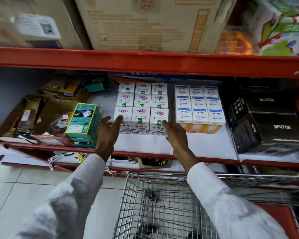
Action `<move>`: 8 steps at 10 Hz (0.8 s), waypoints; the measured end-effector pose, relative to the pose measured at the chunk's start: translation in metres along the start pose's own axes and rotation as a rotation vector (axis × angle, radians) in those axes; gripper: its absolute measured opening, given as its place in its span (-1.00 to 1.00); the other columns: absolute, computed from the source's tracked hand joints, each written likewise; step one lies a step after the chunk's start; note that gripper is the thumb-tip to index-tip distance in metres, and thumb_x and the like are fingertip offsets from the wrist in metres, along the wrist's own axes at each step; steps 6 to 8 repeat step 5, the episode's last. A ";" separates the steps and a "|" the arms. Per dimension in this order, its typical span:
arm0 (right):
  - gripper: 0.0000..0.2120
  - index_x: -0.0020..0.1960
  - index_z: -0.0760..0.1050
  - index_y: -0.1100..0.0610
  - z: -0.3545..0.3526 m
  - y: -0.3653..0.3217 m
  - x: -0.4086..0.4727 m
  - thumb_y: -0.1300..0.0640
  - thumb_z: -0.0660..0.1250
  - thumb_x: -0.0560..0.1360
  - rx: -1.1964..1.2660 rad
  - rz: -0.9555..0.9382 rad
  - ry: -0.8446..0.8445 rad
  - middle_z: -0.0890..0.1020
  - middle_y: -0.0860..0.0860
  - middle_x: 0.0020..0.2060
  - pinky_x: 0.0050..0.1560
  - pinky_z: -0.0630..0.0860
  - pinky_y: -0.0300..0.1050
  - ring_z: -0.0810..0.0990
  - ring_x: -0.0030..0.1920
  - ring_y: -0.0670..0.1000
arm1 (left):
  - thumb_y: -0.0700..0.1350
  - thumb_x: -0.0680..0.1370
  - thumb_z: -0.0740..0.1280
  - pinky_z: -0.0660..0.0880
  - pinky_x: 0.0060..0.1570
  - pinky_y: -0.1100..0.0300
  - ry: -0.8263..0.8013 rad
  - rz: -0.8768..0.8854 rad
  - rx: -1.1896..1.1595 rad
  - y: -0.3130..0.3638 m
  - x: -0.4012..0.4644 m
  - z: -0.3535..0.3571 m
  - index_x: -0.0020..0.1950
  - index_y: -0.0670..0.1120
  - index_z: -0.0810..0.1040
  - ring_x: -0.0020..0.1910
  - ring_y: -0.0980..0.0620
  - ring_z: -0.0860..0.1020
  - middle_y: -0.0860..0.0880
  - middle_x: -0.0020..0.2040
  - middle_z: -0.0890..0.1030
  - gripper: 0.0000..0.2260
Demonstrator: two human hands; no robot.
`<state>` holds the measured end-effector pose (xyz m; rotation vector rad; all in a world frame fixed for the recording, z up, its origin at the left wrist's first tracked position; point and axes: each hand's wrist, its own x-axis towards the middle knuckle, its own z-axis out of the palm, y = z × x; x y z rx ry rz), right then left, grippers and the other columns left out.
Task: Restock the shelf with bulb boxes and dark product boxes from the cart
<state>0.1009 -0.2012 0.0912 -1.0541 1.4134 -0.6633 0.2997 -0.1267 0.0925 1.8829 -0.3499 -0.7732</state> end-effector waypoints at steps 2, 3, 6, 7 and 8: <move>-0.83 0.07 0.58 0.00 0.007 -0.006 0.009 -0.02 0.38 0.52 0.015 0.022 -0.003 0.64 0.06 0.06 0.35 0.49 0.20 0.60 0.16 0.13 | 0.12 0.44 0.48 0.58 0.21 -0.21 -0.023 0.017 0.006 -0.004 0.013 0.002 0.17 -0.01 0.56 0.15 -0.14 0.62 -0.09 0.04 0.64 -0.63; -0.90 -0.01 0.55 0.01 0.006 -0.008 0.013 0.03 0.39 0.51 0.052 0.035 -0.019 0.66 0.13 0.03 0.21 0.54 0.12 0.58 -0.04 0.08 | 0.19 0.41 0.46 0.59 0.19 -0.19 -0.031 0.001 0.046 -0.003 0.014 0.001 0.28 -0.04 0.54 0.15 -0.15 0.62 -0.12 0.10 0.66 -0.48; -0.90 -0.07 0.54 0.04 0.001 -0.018 0.000 0.02 0.36 0.54 -0.030 -0.006 -0.013 0.61 0.07 -0.03 0.35 0.48 0.23 0.57 0.06 0.11 | 0.18 0.48 0.42 0.50 0.33 -0.12 -0.080 0.105 0.166 0.002 0.003 -0.009 0.44 -0.07 0.41 0.30 -0.20 0.57 -0.21 0.33 0.60 -0.39; -0.90 -0.07 0.54 0.04 0.001 -0.018 0.000 0.02 0.36 0.54 -0.030 -0.006 -0.013 0.61 0.07 -0.03 0.35 0.48 0.23 0.57 0.06 0.11 | 0.18 0.48 0.42 0.50 0.33 -0.12 -0.080 0.105 0.166 0.002 0.003 -0.009 0.44 -0.07 0.41 0.30 -0.20 0.57 -0.21 0.33 0.60 -0.39; -0.90 -0.07 0.54 0.04 0.001 -0.018 0.000 0.02 0.36 0.54 -0.030 -0.006 -0.013 0.61 0.07 -0.03 0.35 0.48 0.23 0.57 0.06 0.11 | 0.18 0.48 0.42 0.50 0.33 -0.12 -0.080 0.105 0.166 0.002 0.003 -0.009 0.44 -0.07 0.41 0.30 -0.20 0.57 -0.21 0.33 0.60 -0.39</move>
